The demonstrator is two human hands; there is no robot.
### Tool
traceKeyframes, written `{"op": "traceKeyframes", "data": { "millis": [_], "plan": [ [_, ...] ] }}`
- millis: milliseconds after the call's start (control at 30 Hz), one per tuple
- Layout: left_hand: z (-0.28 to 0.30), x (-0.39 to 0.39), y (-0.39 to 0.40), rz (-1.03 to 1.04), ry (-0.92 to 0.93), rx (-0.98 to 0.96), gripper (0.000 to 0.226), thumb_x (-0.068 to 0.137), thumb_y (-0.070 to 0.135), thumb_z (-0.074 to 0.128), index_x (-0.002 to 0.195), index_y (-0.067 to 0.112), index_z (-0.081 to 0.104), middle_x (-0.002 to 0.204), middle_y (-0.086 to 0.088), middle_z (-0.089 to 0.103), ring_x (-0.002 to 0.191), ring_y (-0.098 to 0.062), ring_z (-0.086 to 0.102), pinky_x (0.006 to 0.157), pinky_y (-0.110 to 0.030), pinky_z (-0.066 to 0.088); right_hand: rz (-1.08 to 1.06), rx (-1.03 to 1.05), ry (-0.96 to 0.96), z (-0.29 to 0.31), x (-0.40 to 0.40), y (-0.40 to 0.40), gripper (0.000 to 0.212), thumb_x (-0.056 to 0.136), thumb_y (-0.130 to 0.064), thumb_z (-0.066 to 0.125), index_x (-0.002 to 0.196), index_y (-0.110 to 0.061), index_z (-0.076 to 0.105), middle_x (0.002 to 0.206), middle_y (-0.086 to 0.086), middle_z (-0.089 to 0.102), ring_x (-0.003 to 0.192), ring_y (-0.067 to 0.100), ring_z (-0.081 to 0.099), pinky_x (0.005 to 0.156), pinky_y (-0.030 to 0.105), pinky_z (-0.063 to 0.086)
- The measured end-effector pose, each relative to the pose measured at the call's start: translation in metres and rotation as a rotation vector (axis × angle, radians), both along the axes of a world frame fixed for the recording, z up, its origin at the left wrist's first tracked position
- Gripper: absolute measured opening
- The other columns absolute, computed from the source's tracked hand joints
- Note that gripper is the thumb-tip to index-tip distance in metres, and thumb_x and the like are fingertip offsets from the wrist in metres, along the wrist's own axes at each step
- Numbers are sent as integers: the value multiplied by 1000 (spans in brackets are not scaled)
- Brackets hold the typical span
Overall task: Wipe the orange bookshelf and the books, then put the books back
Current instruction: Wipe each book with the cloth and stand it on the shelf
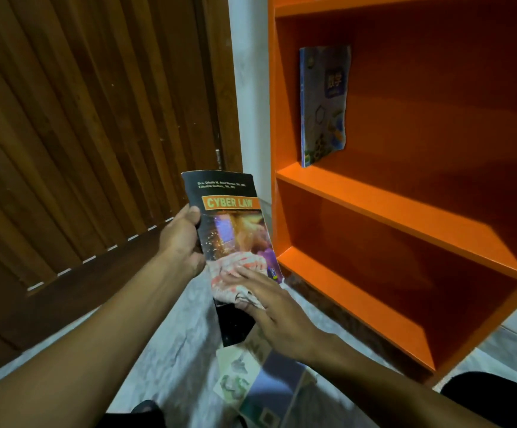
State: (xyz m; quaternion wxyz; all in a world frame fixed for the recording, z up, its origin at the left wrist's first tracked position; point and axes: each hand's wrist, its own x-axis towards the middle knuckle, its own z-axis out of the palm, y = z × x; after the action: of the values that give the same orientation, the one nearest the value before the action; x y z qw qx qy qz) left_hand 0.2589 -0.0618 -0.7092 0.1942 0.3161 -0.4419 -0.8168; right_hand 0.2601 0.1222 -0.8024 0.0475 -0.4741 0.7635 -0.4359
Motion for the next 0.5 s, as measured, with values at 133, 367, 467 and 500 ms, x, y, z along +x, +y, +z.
{"op": "traceKeyframes", "data": {
  "millis": [133,367,467,500],
  "plan": [
    [-5,4,-14,38,14,-97,23,103,26,49,113,22,70,106,-9,76,97,-27,74,91,-53,56,16,16,14,-4,2,0,35,102,-23,50,135,-14,60,141,-3,58,134,10,47,112,35,36],
    [0,10,-13,-31,48,-365,32,105,30,46,132,26,61,112,0,74,103,-20,72,76,-37,60,-141,-66,-329,2,-11,0,25,102,-18,54,85,-36,52,76,-20,59,71,-9,53,66,12,36],
    [5,13,-13,-131,101,-485,35,104,26,49,138,27,57,114,1,73,101,-18,72,71,-32,59,-371,-175,-507,5,-28,5,13,98,-35,61,93,-27,52,82,-9,50,64,2,45,58,15,35],
    [7,14,-13,-182,113,-529,35,103,25,49,137,28,57,114,0,74,101,-18,72,72,-32,58,-422,-202,-567,4,-36,8,24,94,-43,64,105,-25,53,90,-5,53,70,7,49,61,19,40]
  ]
}}
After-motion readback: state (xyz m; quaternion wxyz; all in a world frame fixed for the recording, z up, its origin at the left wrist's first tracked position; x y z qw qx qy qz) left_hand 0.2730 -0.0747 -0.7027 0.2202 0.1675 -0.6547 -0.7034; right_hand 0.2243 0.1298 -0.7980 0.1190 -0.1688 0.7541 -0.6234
